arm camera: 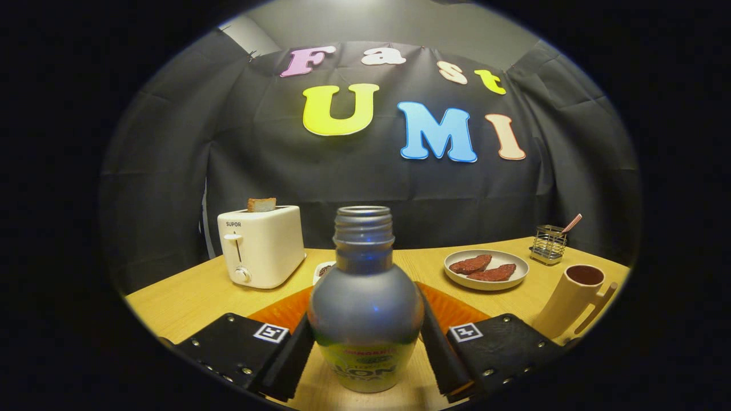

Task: Take the bottle from table, then pour the juice into the cup, finally place the bottle on the coaster

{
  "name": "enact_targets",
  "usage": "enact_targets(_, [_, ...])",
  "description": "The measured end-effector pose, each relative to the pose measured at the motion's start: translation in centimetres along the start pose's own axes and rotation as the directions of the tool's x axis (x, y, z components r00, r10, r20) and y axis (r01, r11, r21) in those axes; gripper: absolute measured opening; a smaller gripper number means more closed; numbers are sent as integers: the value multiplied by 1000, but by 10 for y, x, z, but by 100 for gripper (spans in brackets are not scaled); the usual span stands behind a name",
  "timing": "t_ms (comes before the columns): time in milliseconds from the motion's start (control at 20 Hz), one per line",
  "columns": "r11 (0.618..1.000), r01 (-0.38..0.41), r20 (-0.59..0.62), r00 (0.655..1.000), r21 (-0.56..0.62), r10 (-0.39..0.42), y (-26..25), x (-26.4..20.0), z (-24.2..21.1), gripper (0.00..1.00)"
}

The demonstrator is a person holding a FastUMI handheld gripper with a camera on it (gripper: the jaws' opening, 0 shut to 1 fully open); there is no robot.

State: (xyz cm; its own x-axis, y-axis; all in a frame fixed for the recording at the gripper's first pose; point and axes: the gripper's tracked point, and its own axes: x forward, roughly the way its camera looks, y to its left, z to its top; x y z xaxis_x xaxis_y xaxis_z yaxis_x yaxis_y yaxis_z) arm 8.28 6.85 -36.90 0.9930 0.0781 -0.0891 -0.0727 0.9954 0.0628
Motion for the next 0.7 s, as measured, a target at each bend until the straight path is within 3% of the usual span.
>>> enact_targets(150, [1000, -6, -19, 1000, -22, 5, -1, -2, 3, 82])
enact_targets(400, [998, -52, 19, 999, 30, 51, -2, -13, 53, 80])
enact_targets(700, [995, 52, -27, 998, 81, -50, -44, -32, 104, 78])
